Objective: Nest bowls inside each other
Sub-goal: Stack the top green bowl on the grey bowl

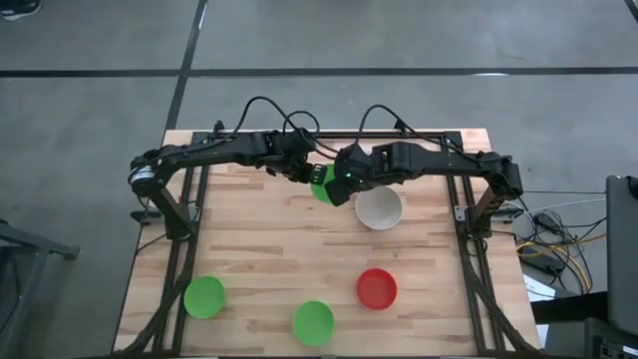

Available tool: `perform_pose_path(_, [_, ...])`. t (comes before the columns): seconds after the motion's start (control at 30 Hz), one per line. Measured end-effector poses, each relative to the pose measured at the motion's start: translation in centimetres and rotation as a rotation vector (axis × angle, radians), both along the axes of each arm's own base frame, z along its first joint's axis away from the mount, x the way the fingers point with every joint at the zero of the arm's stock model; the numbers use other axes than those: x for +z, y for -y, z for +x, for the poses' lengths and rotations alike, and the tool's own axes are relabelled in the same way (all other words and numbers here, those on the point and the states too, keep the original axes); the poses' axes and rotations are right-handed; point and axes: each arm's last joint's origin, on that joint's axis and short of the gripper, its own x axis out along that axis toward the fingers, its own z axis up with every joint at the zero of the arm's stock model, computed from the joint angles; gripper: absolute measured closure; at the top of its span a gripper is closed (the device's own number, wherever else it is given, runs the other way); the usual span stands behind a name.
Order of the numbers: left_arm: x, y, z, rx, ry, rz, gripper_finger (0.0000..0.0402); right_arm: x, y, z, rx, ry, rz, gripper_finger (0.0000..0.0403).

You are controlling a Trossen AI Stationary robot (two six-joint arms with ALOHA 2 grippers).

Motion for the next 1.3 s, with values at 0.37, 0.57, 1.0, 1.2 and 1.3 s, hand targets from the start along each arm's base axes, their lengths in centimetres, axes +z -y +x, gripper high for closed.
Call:
perform_pose_path(0.37, [0.2, 0.0, 0.3, -0.023, 0.044, -0.02, 0.0399, 0.0, -0.5, 0.0, 0.055, -0.01, 0.012, 0.0351])
perform_pose_path(0.57, [0.4, 0.0, 0.4, -0.024, 0.067, -0.016, 0.0399, -0.1, -0.5, -0.2, 0.055, -0.037, 0.005, 0.0351])
perform_pose_path(1.0, [0.4, 0.0, 0.4, -0.011, 0.068, -0.028, 0.0399, -0.2, -0.3, -1.3, -0.002, -0.122, -0.027, 0.0351])
perform_pose_path(1.2, [0.4, 0.0, 0.4, -0.006, 0.07, -0.033, 0.0399, -0.1, -0.3, -1.3, -0.014, -0.11, -0.025, 0.0351])
perform_pose_path(1.3, [0.4, 0.1, 0.5, -0.008, 0.077, -0.031, 0.0399, -0.1, -0.3, -1.3, -0.025, -0.106, -0.021, 0.0351])
